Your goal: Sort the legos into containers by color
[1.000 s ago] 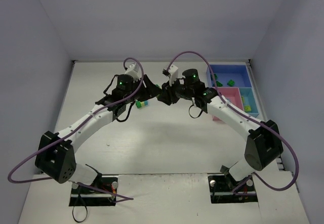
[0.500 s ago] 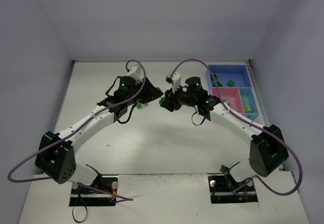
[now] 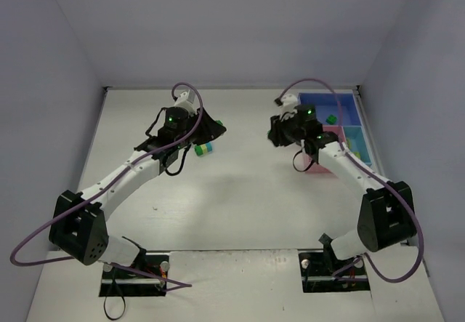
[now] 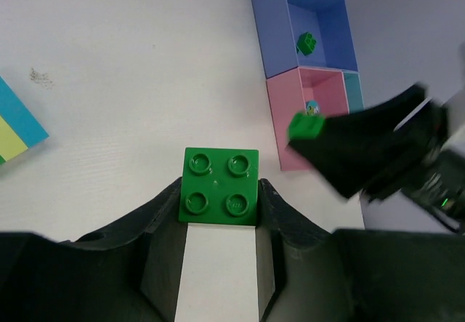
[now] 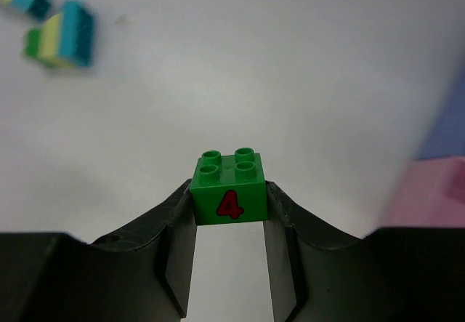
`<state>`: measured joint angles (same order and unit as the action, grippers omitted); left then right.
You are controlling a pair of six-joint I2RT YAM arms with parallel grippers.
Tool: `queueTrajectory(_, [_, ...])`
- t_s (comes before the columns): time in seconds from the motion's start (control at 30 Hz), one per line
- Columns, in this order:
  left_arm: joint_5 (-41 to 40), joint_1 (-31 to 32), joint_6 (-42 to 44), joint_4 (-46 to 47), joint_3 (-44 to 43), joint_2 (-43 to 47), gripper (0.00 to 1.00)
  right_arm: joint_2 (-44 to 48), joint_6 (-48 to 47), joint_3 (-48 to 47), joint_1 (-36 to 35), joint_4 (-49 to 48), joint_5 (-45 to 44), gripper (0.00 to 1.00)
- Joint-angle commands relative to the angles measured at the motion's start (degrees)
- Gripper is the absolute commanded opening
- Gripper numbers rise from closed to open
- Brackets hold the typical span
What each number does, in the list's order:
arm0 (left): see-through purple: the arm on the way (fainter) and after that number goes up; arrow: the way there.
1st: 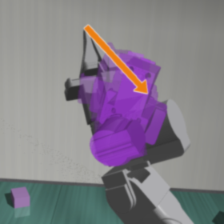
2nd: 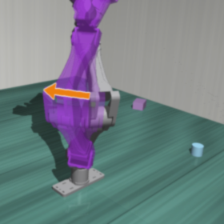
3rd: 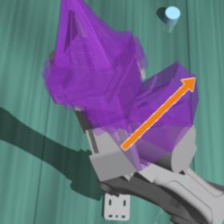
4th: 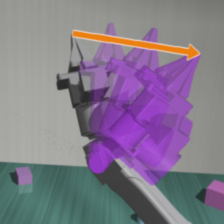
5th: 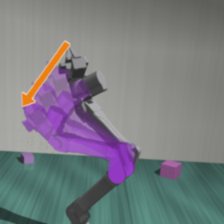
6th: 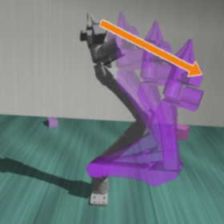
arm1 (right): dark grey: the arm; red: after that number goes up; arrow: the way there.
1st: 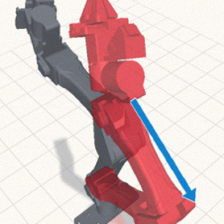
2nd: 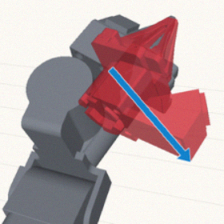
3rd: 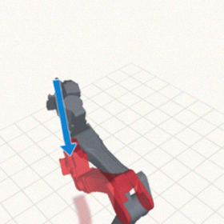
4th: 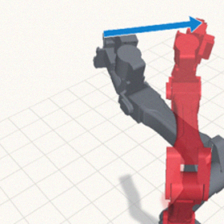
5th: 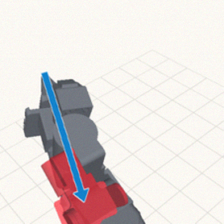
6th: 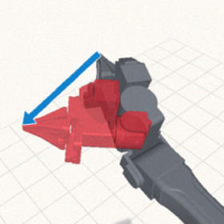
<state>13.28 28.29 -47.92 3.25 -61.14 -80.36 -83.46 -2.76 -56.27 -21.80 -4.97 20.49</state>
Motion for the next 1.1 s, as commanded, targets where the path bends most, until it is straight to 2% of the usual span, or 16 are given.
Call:
queueTrajectory(0.0, [1.31,-0.17,2.65,1.51,-1.62,2.4,0.0,-0.46,2.06,-9.44,7.46,-2.06,-16.68,0.02])
queueTrajectory(0.07, [1.92,-0.17,3.01,0.98,-0.82,3.01,0.0,-5.03,2.67,-12.97,12.12,-0.66,-23.09,0.03])
queueTrajectory(0.23, [4.47,-0.17,4.32,0.1,-0.47,3.63,0.0,-16.88,6.89,-23.25,21.34,1.01,-25.24,0.1])
queueTrajectory(0.3, [5.7,-0.08,5.55,-0.26,-0.9,3.45,0.0,-21.45,7.6,-27.2,23.71,1.37,-24.89,0.21])
queueTrajectory(0.4, [7.02,-0.17,8.36,-1.66,-1.87,3.19,0.0,-26.82,7.86,-32.65,24.7,2.94,-24.54,0.32])
queueTrajectory(0.43, [7.72,-0.08,9.94,-2.27,-2.05,3.19,0.0,-27.89,7.86,-33.89,25.05,3.56,-24.45,0.4])
queueTrajectory(0.53, [8.51,-0.08,13.71,-3.16,-2.66,3.01,0.0,-30.27,7.95,-36.97,25.14,4.71,-24.01,0.52])
queueTrajectory(0.67, [8.96,-0.08,18.82,-5.97,-3.98,2.49,0.0,-29.04,8.48,-36.63,24.97,4.71,-21.73,0.64])
queueTrajectory(0.83, [8.96,-0.17,22.87,-6.85,-6.17,1.43,0.0,-21.76,8.83,-32.43,22.51,6.64,-15.67,0.65])
queueTrajectory(0.97, [10.35,-0.61,16.91,-6.76,-8.99,-1.81,0.0,-12.64,7.08,-26.1,14.36,5.5,-8.55,0.62])
queueTrajectory(1.07, [12.64,-0.7,9.27,-2.91,-9.26,-3.31,0.0,-6.4,4.8,-20.31,9.69,1.47,-2.14,0.62])
